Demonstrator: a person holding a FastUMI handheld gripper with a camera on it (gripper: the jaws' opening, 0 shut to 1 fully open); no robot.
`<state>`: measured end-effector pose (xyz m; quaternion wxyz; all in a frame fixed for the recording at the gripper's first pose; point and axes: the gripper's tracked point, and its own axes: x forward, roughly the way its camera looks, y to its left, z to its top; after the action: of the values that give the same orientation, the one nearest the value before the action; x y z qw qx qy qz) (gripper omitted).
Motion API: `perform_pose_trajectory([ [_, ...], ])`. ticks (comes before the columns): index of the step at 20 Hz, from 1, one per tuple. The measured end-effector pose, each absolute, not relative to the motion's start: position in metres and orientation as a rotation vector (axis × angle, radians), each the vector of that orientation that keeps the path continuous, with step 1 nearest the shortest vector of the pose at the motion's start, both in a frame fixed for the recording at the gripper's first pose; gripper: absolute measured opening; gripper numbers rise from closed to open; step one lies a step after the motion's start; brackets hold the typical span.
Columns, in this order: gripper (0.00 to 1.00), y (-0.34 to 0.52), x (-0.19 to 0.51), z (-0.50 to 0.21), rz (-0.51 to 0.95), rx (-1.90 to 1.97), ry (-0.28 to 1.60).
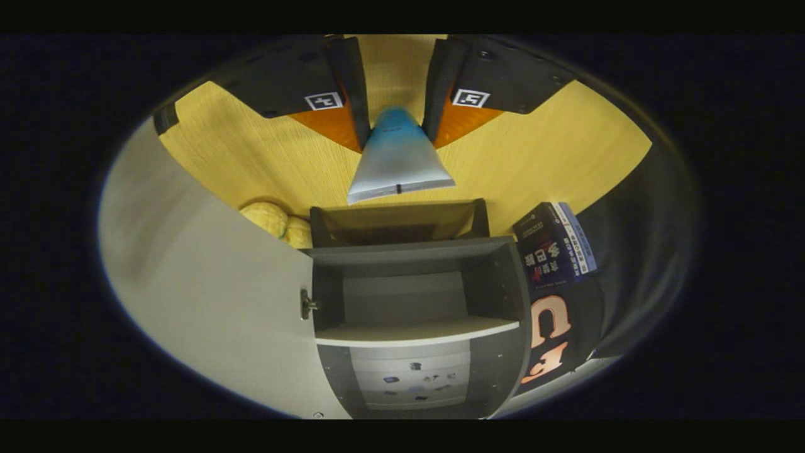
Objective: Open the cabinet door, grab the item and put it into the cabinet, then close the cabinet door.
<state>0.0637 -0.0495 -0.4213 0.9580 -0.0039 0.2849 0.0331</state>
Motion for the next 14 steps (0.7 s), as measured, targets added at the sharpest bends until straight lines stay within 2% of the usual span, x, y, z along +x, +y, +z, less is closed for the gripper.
perform_pose_trajectory([
  [4,0.49,-0.03,0.097,-0.318,0.076,-0.05,0.464],
  [10,0.49,0.014,0.164,-0.151,0.179,0.027,0.304],
  [14,0.49,0.018,0.226,-0.088,0.171,-0.025,0.25],
])
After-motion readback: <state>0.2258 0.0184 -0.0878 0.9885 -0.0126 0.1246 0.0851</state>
